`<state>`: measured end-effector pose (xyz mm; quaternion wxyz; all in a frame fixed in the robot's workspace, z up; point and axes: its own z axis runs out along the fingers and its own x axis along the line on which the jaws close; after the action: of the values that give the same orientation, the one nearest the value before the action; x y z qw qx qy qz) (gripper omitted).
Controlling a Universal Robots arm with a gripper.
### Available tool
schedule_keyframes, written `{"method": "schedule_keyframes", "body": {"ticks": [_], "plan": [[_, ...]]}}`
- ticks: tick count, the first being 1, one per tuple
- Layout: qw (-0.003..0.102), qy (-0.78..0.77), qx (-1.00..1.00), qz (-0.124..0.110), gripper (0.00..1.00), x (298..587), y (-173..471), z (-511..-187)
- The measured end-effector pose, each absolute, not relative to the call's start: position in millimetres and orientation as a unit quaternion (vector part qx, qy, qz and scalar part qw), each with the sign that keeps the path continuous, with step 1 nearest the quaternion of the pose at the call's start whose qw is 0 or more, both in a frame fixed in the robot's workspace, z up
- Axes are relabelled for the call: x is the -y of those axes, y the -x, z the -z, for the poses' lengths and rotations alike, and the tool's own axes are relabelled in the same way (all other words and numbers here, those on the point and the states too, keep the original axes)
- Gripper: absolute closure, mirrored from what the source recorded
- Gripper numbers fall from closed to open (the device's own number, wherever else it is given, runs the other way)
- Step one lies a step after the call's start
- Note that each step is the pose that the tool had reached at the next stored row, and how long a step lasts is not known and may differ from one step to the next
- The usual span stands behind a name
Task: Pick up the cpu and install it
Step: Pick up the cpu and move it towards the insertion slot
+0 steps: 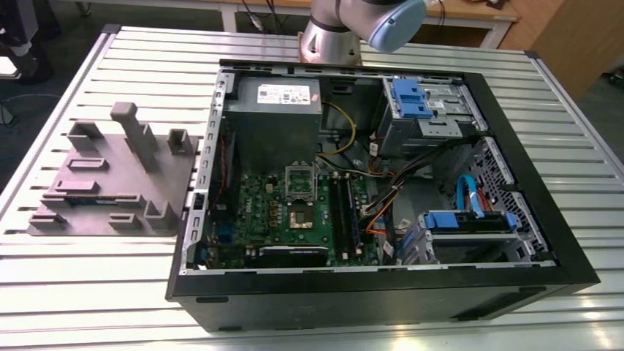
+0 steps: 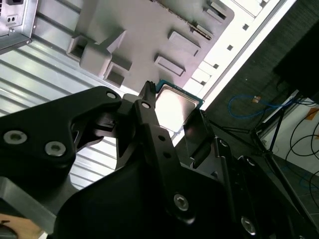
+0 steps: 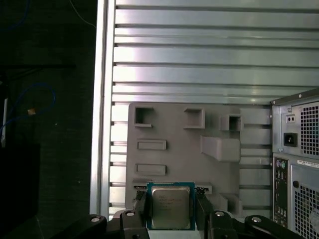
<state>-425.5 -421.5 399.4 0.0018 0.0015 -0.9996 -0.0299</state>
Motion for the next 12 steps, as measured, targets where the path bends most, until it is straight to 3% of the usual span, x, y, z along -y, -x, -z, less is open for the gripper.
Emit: {"method": "schedule_keyframes", "body": {"ticks": [12], "plan": [[0.002, -0.002, 1.0, 0.03, 0.53, 422.1, 418.8, -399.4]]}}
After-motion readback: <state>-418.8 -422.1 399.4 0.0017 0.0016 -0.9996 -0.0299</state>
